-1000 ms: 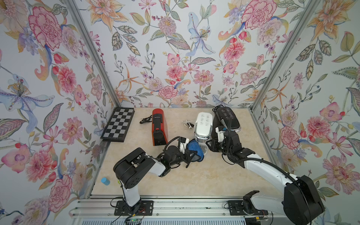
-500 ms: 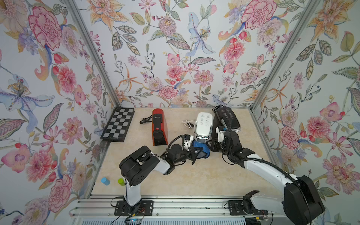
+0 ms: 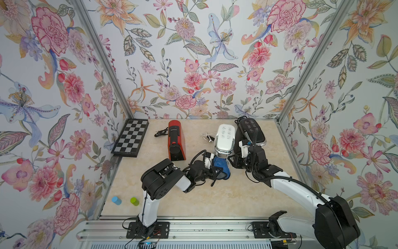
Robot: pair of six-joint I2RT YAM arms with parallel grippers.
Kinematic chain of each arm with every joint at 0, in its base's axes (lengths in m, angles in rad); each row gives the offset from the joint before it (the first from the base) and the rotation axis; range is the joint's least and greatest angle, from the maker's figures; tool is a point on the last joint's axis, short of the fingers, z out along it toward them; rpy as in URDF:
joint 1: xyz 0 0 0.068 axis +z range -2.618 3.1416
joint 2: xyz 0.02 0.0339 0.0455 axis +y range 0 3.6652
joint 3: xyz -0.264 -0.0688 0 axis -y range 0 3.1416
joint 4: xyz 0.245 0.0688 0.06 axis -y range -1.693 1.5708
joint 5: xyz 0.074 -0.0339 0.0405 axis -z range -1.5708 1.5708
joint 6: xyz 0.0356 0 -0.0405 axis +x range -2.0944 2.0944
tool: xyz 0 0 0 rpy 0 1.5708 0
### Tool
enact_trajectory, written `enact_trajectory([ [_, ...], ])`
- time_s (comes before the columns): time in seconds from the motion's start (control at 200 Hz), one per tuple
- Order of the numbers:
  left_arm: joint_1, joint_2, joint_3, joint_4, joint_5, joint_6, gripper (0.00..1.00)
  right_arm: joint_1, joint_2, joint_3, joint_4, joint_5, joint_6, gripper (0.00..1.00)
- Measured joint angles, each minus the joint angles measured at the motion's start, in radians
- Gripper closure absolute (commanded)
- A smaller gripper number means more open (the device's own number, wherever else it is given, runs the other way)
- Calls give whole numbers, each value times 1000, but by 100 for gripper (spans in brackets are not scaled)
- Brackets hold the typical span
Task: Wipe the surface of a coffee machine
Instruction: Wipe the dirt from the surface of the coffee machine.
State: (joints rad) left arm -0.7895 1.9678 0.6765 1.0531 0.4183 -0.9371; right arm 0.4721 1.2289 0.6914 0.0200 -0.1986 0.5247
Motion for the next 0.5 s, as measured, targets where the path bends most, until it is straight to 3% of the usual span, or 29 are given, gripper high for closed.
enact_trajectory([
  [0.24, 72, -129, -96, -114, -48, 1, 100, 0, -3, -1, 0, 0, 0, 58],
  [0.5, 45, -190, 0, -288, -74, 82, 100, 0, -4, -2, 0, 0, 4, 58],
])
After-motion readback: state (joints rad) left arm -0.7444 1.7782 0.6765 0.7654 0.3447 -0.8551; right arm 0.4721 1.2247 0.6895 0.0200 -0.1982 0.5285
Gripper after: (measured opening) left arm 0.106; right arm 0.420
